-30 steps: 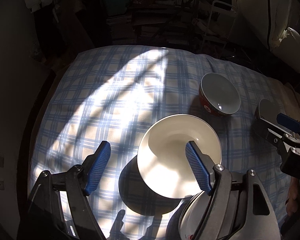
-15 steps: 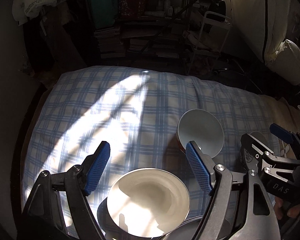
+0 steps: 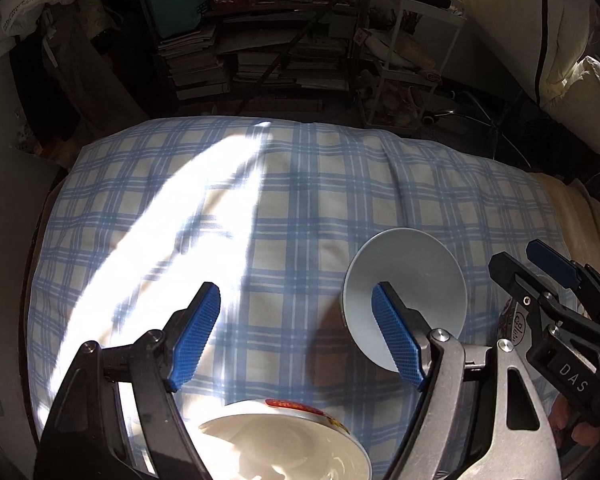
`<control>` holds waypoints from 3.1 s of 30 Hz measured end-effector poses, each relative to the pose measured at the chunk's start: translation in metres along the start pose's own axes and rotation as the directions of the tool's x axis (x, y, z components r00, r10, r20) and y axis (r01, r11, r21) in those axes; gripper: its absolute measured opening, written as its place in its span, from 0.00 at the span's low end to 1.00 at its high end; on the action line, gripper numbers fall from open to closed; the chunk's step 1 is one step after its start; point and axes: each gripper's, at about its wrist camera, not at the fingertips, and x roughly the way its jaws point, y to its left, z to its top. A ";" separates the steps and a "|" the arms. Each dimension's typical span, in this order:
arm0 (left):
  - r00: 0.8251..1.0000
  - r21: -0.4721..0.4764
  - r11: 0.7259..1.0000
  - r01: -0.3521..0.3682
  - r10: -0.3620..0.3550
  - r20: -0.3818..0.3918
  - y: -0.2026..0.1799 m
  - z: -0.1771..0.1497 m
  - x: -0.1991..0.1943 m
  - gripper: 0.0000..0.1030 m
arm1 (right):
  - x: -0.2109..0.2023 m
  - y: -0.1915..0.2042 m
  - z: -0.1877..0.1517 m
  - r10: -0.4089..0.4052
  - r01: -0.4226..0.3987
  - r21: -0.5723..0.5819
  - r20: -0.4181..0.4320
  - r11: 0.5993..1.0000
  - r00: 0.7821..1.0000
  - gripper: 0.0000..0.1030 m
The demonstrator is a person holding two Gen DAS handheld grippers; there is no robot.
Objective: Organize plates and bowls
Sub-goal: 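Move both tools toward the pale grey-white bowl, then close the left tool on the grey-white bowl rim while the right tool grips it, then carry the grey-white bowl with both tools and lower it into the white bowl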
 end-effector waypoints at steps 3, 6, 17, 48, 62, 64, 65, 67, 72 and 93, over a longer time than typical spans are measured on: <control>1.000 0.004 1.000 0.008 -0.008 -0.018 -0.004 0.000 0.013 0.75 | 0.012 0.000 -0.001 0.008 -0.008 0.004 -0.023 1.000 1.000 0.55; 1.000 0.019 1.000 0.008 -0.007 -0.027 -0.009 -0.001 0.023 0.75 | 0.023 -0.001 -0.004 0.023 -0.023 0.007 -0.053 1.000 0.998 0.52; 0.997 0.056 0.998 -0.027 0.031 -0.072 -0.024 -0.010 0.047 0.64 | 0.046 0.000 -0.014 0.035 -0.035 0.004 -0.110 0.999 0.993 0.36; 0.995 0.040 0.996 0.077 -0.075 -0.071 -0.032 -0.035 -0.001 0.12 | 0.010 0.014 -0.037 0.109 -0.100 0.072 -0.136 0.992 0.985 0.11; 0.998 0.002 0.998 0.060 -0.060 -0.017 0.004 -0.089 -0.062 0.12 | -0.048 0.060 -0.067 0.161 -0.160 0.015 -0.096 0.987 0.982 0.11; 0.998 -0.010 0.998 0.060 -0.060 -0.007 0.010 -0.097 -0.070 0.12 | -0.056 0.070 -0.070 0.164 -0.165 -0.005 -0.087 0.986 0.983 0.11; 0.998 -0.012 0.998 0.058 -0.058 -0.001 0.013 -0.101 -0.074 0.13 | -0.061 0.075 -0.072 0.165 -0.166 -0.016 -0.080 0.986 0.983 0.11; 0.999 -0.016 0.999 0.050 -0.049 0.012 0.020 -0.108 -0.082 0.14 | -0.068 0.084 -0.075 0.167 -0.170 -0.035 -0.071 0.985 0.983 0.11; 0.999 -0.043 0.998 0.046 -0.045 0.030 0.035 -0.126 -0.093 0.14 | -0.077 0.104 -0.086 0.179 -0.183 -0.069 -0.061 0.981 0.982 0.11; 1.000 -0.076 0.997 -0.005 0.006 0.015 0.057 -0.152 -0.065 0.16 | -0.046 0.130 -0.108 0.165 -0.176 -0.108 -0.107 0.978 0.980 0.11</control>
